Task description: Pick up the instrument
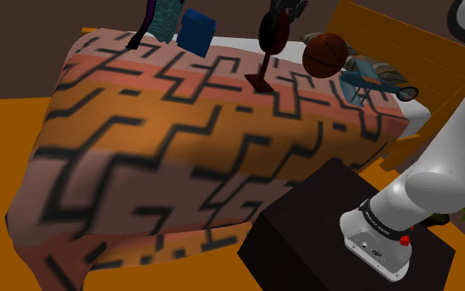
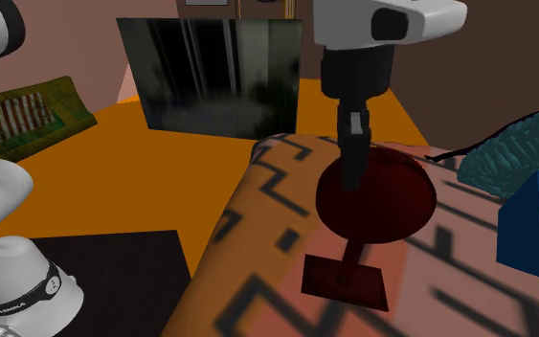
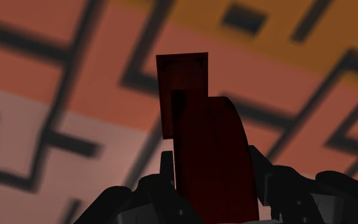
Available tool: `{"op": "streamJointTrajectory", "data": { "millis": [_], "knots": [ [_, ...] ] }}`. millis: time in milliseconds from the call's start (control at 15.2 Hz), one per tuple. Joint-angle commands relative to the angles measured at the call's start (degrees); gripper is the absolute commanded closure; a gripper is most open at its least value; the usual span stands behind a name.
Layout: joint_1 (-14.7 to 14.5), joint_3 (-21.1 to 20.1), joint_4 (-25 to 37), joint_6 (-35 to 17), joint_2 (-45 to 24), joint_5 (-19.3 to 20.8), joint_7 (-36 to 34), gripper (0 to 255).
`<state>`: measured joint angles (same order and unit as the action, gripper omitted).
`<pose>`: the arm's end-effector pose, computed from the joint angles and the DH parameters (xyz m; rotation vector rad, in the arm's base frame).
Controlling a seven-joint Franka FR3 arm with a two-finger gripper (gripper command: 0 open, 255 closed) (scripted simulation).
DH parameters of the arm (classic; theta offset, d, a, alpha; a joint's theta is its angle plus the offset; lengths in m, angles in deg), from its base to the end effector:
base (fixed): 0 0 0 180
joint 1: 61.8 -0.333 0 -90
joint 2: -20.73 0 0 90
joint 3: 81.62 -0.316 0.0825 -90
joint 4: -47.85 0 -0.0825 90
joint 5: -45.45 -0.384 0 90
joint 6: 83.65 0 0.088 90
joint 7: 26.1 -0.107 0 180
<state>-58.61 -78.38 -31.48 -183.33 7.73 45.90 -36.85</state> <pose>0.6358 -0.0681 0.5945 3.0852 -0.4612 0.2020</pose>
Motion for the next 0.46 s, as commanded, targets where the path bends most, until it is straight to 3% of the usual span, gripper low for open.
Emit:
{"op": "streamJointTrajectory", "data": {
  "millis": [0,396],
  "knots": [
    [0.00,0.00,2.08,1.74,-0.25,-0.01,0.01,255],
    [0.07,0.01,7.06,5.52,-1.45,-0.09,0.10,255]
  ]
}}
